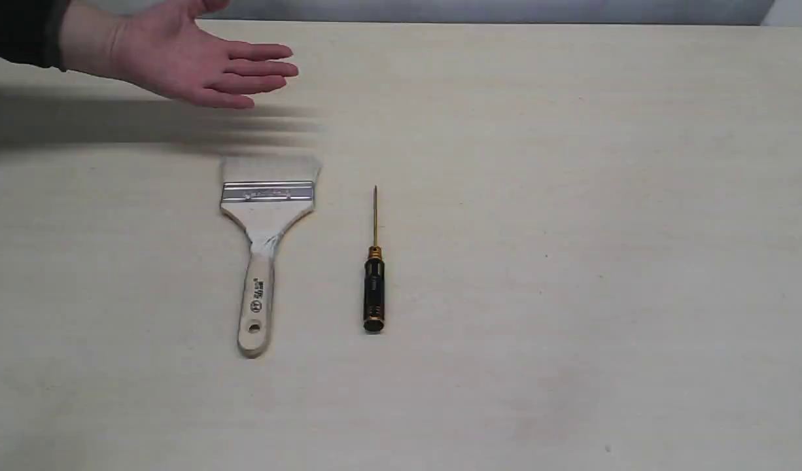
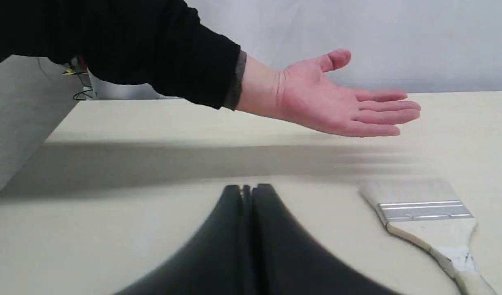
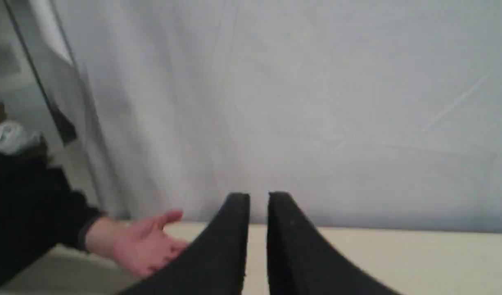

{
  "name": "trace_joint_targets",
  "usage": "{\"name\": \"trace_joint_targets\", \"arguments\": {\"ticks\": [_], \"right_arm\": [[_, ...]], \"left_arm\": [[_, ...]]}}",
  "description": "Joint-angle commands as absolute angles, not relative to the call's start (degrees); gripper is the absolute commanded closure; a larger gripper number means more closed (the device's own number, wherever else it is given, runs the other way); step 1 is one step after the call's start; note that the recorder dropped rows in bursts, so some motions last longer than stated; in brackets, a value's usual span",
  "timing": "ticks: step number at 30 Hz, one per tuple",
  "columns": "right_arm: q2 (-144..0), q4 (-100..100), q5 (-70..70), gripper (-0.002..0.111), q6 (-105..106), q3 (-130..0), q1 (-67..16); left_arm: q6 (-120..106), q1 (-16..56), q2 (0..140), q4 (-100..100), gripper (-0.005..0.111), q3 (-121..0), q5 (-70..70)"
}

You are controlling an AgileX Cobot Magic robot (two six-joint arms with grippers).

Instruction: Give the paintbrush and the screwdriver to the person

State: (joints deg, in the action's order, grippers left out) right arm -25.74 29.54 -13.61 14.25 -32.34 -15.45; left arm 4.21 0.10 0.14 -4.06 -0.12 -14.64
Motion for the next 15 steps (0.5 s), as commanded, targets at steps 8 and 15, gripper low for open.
{"name": "trace_joint_targets", "arguments": {"ticks": [8, 15], "right_arm": [[-62.0, 26.0, -29.8, 0.060, 24.5, -55.1, -27.5], [-80.9, 18.3, -45.9, 0.060, 16.1, -71.1, -33.4]], "left_arm": [[4.3, 0.4, 0.0, -3.8, 0.107, 0.0, -14.3], [4.3, 0.4, 0.0, -4.0, 0.107, 0.0, -14.2]]}}
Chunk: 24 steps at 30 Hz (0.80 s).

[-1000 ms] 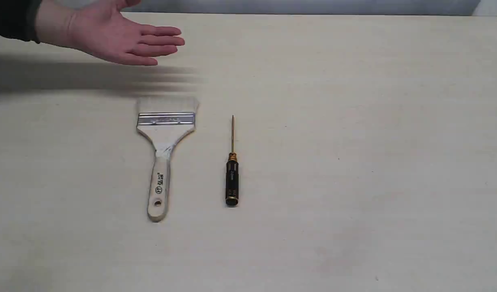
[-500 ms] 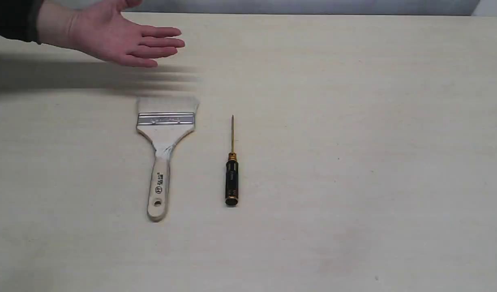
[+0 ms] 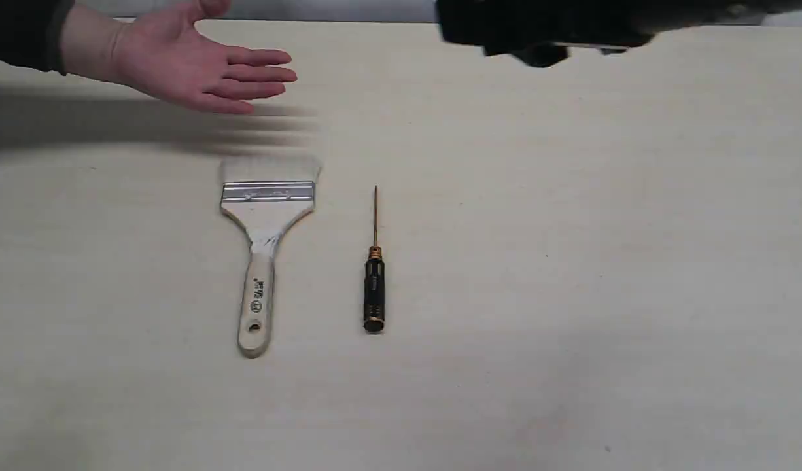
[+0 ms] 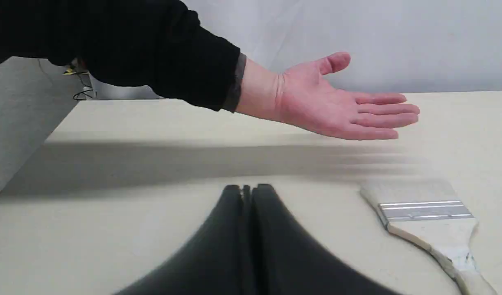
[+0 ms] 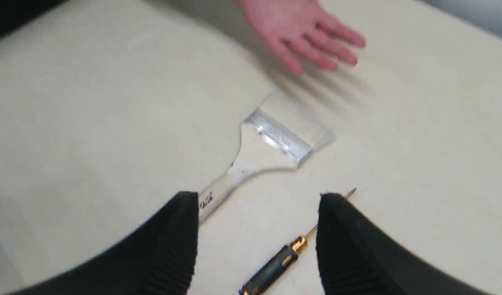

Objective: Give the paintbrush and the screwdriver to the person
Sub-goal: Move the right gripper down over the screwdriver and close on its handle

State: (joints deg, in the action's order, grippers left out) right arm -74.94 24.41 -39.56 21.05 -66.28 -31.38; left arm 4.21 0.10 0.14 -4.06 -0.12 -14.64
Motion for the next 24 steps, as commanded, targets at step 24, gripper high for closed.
{"name": "trace_joint_targets", "arguments": {"ticks": [24], "right_arm": [[-113.9, 4.2, -47.3, 0.060, 0.0, -79.9, -38.9]], "left_arm": [[4.3, 0.4, 0.0, -3.8, 0.107, 0.0, -14.4]]}}
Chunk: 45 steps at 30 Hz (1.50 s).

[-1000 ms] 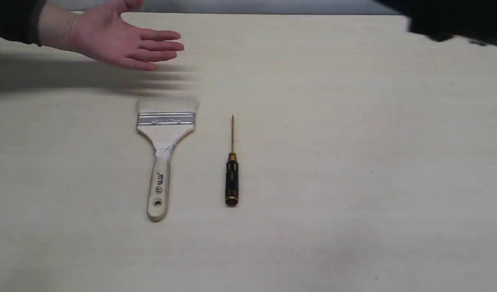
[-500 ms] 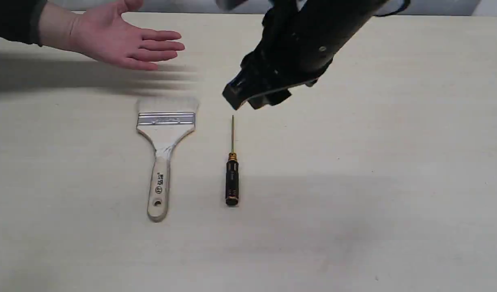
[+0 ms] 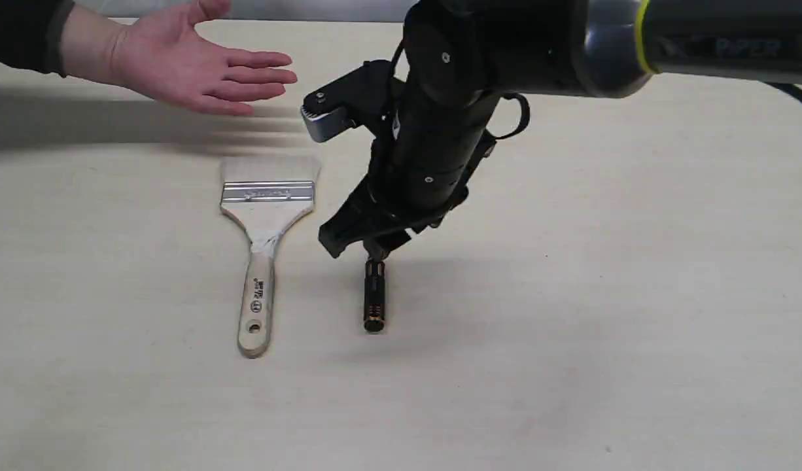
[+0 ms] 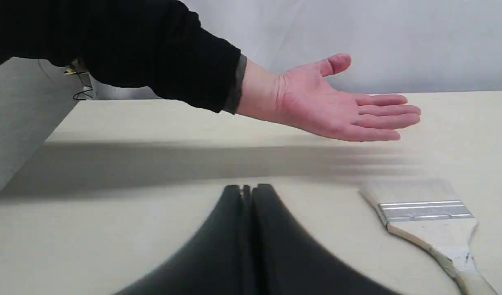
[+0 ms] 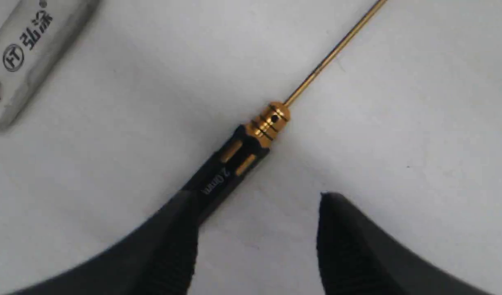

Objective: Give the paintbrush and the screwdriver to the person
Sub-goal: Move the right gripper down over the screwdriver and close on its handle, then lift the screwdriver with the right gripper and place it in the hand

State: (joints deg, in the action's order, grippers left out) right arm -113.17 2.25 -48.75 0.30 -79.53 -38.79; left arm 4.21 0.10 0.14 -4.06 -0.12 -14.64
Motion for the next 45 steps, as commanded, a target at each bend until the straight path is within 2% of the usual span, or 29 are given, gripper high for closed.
{"name": "trace_joint_targets", "arguments": {"ticks": [1, 33, 45], "right_arm": [[-114.2, 5.0, -46.8, 0.060, 0.0, -79.9, -38.9], [-122.1, 7.0, -41.2, 0.062, -0.8, -79.9, -38.9], [-122.1, 5.5, -41.2, 0.104, 1.3, -79.9, -38.9]], "left_arm": [[4.3, 0.4, 0.0, -3.8, 0.107, 0.0, -14.4], [4.3, 0.4, 0.0, -4.0, 0.107, 0.0, -14.2], [4.3, 0.4, 0.0, -4.0, 0.107, 0.0, -14.2]]}}
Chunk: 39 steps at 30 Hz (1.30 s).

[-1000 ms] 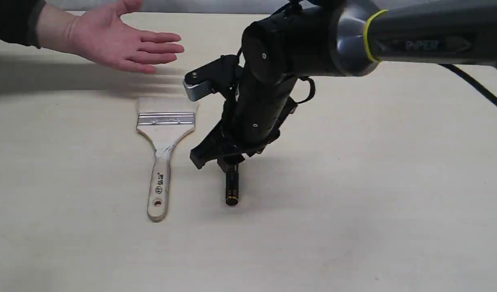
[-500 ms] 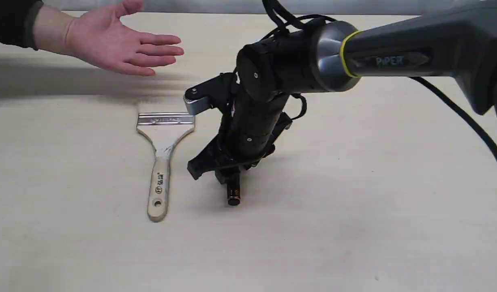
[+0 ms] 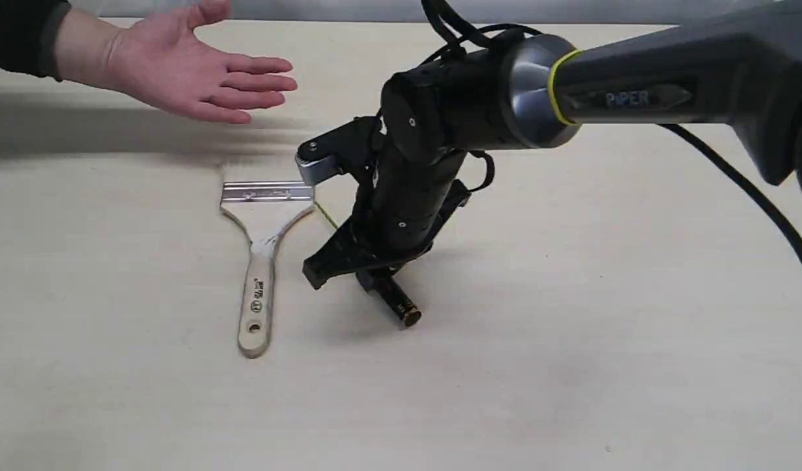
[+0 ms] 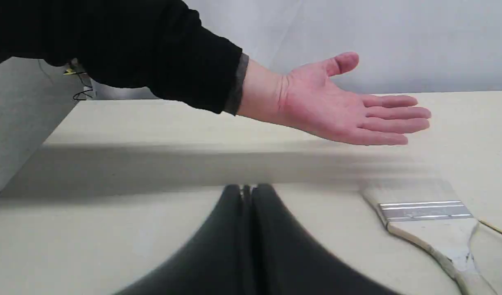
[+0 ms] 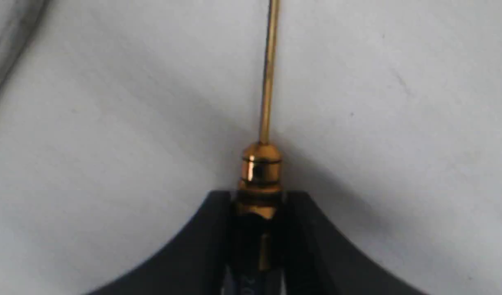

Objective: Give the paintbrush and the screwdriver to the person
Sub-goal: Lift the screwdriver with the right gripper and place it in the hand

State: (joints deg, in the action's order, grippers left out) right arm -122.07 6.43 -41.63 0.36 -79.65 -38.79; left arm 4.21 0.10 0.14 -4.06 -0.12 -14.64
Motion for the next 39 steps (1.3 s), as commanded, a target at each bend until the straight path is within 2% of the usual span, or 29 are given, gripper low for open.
{"name": "trace_joint_targets", "arguments": {"ticks": [1, 11, 20, 29, 39], "right_arm": [[-121.8, 5.5, -41.3, 0.104, 1.3, -79.9, -38.9], [-111.6, 5.8, -43.3, 0.104, 2.6, -79.9, -38.9], [-104.1, 17.2, -42.0, 0.104, 11.2, -84.7, -38.9], [-111.6, 18.3, -41.4, 0.104, 11.3, -101.6, -38.9], [-126.5, 19.9, -30.9, 0.104, 16.1, -112.2, -42.2]], "left_arm": [[4.3, 0.4, 0.0, -4.0, 0.107, 0.0, -14.2], [4.3, 0.4, 0.0, -4.0, 0.107, 0.0, -14.2], [4.3, 0.4, 0.0, -3.9, 0.107, 0.0, -14.3], [4.3, 0.4, 0.0, -3.9, 0.107, 0.0, -14.3], [4.3, 0.4, 0.0, -3.9, 0.107, 0.0, -14.3]]}}
